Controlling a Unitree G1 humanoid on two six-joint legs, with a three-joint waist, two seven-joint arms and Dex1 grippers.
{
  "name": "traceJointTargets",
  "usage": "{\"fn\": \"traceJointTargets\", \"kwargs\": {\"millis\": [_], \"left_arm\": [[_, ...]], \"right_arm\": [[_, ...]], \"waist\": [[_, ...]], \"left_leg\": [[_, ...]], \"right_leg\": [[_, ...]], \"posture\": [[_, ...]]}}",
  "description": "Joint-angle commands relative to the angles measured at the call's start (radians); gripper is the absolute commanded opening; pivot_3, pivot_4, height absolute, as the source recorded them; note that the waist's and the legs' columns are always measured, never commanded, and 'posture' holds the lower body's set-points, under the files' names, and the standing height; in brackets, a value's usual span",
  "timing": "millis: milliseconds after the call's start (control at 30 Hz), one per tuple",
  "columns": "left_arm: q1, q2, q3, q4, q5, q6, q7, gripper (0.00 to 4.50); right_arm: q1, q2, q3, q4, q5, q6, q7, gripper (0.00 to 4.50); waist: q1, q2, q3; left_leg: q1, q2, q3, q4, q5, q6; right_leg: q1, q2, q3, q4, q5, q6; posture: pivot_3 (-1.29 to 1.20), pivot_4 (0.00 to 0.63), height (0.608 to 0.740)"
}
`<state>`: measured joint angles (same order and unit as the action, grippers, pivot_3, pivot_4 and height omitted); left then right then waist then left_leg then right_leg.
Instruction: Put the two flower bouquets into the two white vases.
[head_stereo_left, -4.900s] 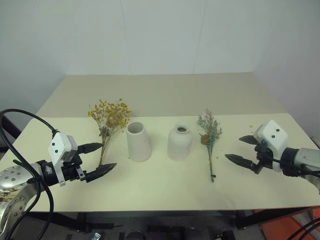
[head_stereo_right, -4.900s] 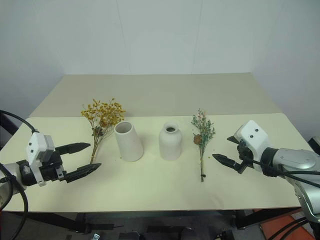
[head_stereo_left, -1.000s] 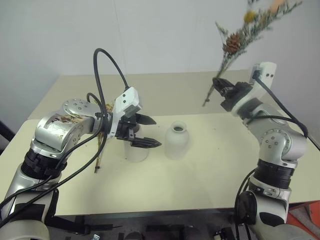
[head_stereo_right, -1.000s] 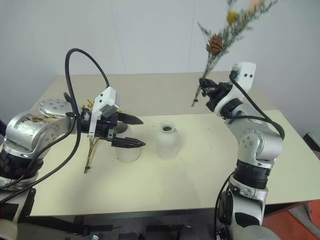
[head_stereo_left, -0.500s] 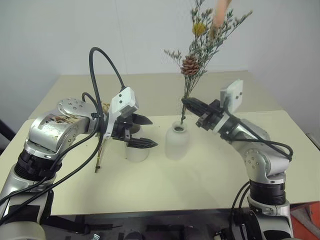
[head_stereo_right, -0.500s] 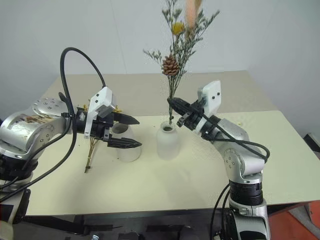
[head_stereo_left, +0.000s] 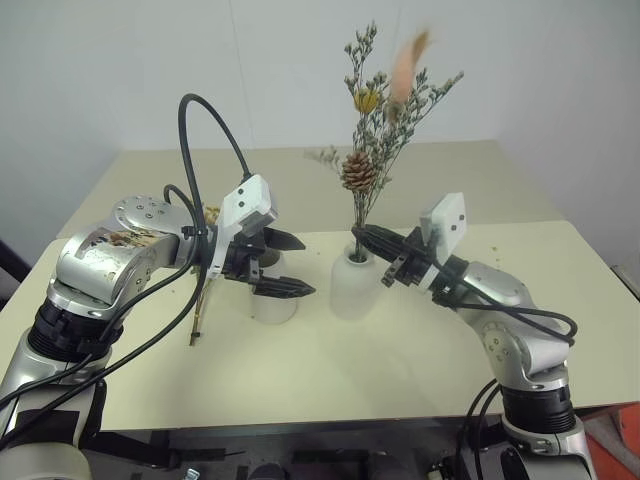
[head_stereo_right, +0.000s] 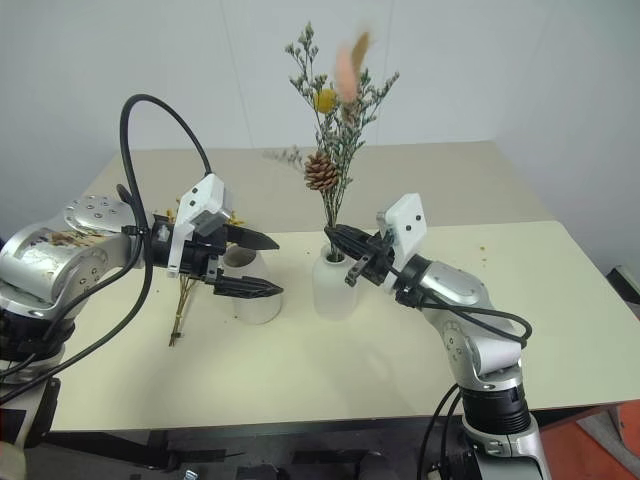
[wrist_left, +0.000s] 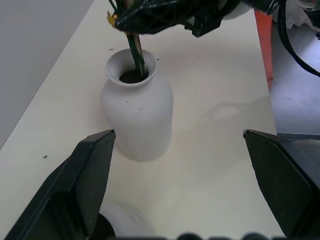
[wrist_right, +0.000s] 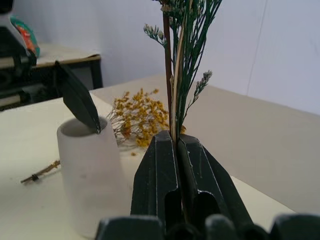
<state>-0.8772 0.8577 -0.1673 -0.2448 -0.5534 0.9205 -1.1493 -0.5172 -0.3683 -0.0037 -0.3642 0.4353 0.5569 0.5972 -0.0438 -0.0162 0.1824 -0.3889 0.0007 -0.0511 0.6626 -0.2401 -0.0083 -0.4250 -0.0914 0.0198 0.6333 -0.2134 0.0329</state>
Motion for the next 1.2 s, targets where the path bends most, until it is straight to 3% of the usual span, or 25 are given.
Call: {"fn": "traceJointTargets", "kwargs": {"millis": [33, 400, 533, 867, 1067, 1200], "left_arm": [[-0.018, 0.008, 0.028, -0.008, 0.0, -0.019, -0.004, 4.5], [-0.015, 0.01, 0.033, -0.012, 0.0, -0.022, -0.003, 4.5], [-0.014, 0.012, 0.034, -0.012, -0.001, -0.023, -0.004, 4.5], [-0.016, 0.01, 0.033, -0.006, 0.0, -0.027, -0.008, 4.5], [0.001, 0.026, 0.064, -0.014, -0.009, -0.009, 0.011, 4.5], [0.038, 0.065, 0.138, -0.024, -0.036, 0.057, 0.048, 4.5]], "right_arm": [[-0.002, 0.004, 0.006, -0.045, -0.014, -0.048, -0.014, 0.06], [0.011, 0.022, 0.024, -0.016, -0.063, -0.091, -0.052, 0.06], [0.017, 0.022, 0.026, -0.009, -0.076, -0.104, -0.056, 1.06], [0.04, 0.002, 0.015, -0.033, -0.074, -0.102, -0.051, 4.48], [0.087, -0.096, -0.051, -0.115, -0.016, -0.046, -0.008, 4.48], [0.099, -0.243, -0.154, -0.192, 0.12, 0.09, 0.061, 4.48]], "waist": [[0.0, 0.0, 0.0], [0.0, 0.0, 0.0], [0.001, 0.0, 0.0], [0.001, 0.0, 0.0], [0.003, 0.0, 0.0], [0.002, 0.0, 0.0]], "left_leg": [[0.0, 0.0, 0.0, 0.0, 0.0, 0.0], [0.0, 0.0, 0.0, 0.0, 0.0, 0.0], [0.0, 0.0, 0.0, 0.0, 0.0, 0.0], [0.0, 0.0, 0.0, 0.0, 0.0, 0.0], [-0.001, 0.0, 0.0, 0.0, 0.0, 0.0], [0.0, 0.0, 0.0, 0.0, 0.0, 0.0]], "right_leg": [[0.0, 0.0, 0.0, 0.0, 0.0, 0.0], [0.0, 0.0, 0.0, 0.0, 0.0, 0.0], [0.0, 0.0, 0.0, 0.0, 0.0, 0.0], [0.0, 0.0, 0.0, 0.0, 0.0, 0.0], [0.0, 0.0, 0.0, -0.001, 0.0, 0.0], [0.001, 0.0, 0.0, -0.001, 0.0, 0.0]], "posture": [[0.0, 0.15, 0.74], [0.0, 0.15, 0.74], [0.0, 0.15, 0.74], [0.0, 0.15, 0.74], [0.0, 0.15, 0.74], [0.0, 0.15, 0.74]]}}
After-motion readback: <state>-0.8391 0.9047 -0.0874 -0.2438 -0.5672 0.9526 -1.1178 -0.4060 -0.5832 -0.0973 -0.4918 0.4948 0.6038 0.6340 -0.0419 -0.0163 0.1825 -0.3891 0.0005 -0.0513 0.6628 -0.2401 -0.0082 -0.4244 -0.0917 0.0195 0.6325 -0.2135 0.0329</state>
